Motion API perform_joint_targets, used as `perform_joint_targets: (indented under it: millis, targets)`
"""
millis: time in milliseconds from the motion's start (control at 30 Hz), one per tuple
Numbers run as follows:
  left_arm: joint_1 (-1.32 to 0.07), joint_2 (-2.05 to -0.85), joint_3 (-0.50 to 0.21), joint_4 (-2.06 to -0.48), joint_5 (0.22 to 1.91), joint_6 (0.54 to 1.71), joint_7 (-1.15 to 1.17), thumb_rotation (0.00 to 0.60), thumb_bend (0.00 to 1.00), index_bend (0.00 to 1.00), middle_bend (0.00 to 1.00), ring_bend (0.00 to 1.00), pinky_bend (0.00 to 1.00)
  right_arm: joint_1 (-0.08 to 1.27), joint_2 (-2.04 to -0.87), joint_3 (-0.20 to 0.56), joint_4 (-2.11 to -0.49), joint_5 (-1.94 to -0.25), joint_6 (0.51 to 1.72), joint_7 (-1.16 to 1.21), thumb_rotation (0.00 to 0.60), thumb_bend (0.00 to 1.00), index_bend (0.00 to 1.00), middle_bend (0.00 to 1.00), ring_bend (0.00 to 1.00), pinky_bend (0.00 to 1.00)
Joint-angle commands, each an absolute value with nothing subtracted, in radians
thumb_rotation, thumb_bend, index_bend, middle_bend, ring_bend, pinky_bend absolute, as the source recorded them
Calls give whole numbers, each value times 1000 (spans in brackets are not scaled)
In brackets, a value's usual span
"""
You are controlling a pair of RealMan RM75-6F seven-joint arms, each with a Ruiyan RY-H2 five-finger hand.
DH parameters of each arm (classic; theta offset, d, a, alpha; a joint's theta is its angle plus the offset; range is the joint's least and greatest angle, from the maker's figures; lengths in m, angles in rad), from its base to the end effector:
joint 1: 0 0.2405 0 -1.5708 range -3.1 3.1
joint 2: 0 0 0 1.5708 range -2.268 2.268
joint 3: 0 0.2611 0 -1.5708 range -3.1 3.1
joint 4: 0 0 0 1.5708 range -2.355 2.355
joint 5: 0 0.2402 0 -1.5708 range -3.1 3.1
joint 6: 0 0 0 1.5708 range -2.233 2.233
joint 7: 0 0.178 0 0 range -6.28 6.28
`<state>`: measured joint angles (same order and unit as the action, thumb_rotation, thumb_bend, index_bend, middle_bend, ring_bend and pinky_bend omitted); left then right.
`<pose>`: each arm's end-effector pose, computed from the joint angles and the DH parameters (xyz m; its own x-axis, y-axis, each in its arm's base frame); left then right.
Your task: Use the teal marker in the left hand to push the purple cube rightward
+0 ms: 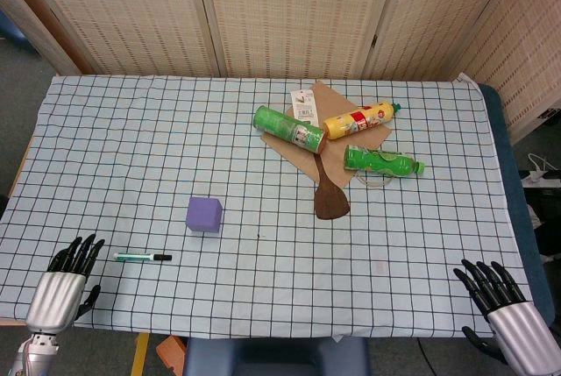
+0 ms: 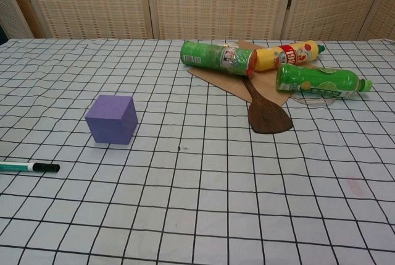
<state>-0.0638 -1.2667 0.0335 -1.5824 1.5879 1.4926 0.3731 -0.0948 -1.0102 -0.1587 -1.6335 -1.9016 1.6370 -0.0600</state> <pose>-0.3098 0.1890 0.0690 0.6220 0.0582 0.7809 0.7816 -0.1062 -0.6147 -0.3032 -0.1022 0.1310 0.4974 -0.1242 0.8586 -0.8552 -0.2366 0.4612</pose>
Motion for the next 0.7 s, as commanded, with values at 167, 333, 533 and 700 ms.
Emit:
perform_joint_targets:
  millis: [167, 333, 533, 700]
  targets:
    - [-65, -1287, 28, -1563, 1585, 1493, 363, 600, 380, 0, 0, 55, 259, -91, -1016, -150, -1639, -1887, 1630, -66, 600, 126, 0, 0, 0, 0]
    - [-80, -1375, 14, -1447, 1614, 1507, 408, 600, 379, 83, 129, 402, 733, -92, -1019, -136, -1645, -1856, 1630, -72, 600, 125, 0, 0, 0, 0]
    - [-123, -1508, 22, -1202, 1697, 1515, 411, 600, 386, 374, 424, 710, 971, -96, -1026, -119, -1654, -1827, 1634, -91, 600, 125, 0, 0, 0, 0]
    - [-157, -1577, 30, -1058, 1705, 1464, 407, 600, 383, 424, 467, 761, 1000, -88, -1025, -120, -1661, -1819, 1613, -95, 600, 126, 0, 0, 0, 0]
